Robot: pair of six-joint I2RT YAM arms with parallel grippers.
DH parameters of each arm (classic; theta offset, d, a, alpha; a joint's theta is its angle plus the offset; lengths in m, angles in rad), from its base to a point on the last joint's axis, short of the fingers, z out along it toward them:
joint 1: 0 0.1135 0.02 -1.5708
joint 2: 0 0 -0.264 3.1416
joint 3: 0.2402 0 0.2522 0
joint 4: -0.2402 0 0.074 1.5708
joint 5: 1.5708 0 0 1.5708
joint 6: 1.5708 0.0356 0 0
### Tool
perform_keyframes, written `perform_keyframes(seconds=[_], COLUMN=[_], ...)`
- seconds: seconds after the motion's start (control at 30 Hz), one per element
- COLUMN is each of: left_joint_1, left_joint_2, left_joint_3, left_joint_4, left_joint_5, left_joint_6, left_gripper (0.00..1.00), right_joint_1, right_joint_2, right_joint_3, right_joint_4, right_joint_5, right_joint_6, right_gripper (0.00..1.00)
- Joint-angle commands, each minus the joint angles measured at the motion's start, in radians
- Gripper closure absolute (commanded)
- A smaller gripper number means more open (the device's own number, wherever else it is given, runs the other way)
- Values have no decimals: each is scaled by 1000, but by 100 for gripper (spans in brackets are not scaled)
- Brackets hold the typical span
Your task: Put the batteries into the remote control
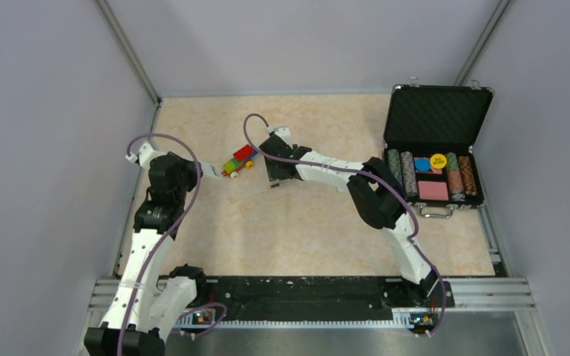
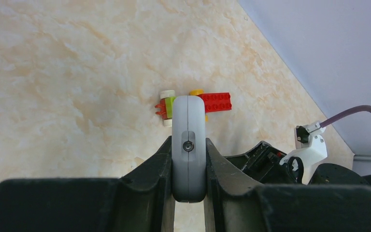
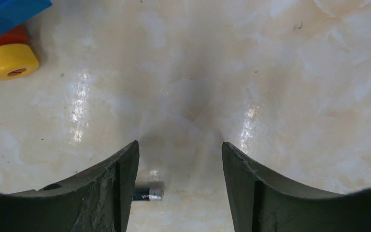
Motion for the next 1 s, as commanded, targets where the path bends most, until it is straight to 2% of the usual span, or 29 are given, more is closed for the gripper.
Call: perform_keyframes(seconds=[0.0, 0.27, 0.47, 0.67, 0.87, 0.97], left_joint_1=[9, 17, 28, 37, 48, 54], left_joint_2=[-19, -19, -17, -30, -47, -53], left_joint_3=[46, 43, 52, 47, 56, 75], left_joint_4=[22, 27, 21, 11, -7, -20], left_joint_5=[-36, 3, 17, 28, 11, -5], left_joint_6=[18, 18, 22, 21, 34, 56], left_gripper=[100, 100, 100, 100, 100, 100], right_joint_1=[16, 21, 15, -5, -3, 16], right_joint_2=[26, -53, -232, -330, -346, -365], right_joint_3=[54, -3, -123, -278, -347, -385], right_joint_4=[12, -32, 37, 73, 63, 82], right_joint_5=[31, 10, -209, -606, -717, -688], right_joint_6=[-33, -81, -283, -557, -779, -876], right_gripper=[37, 41, 40, 38, 40, 41])
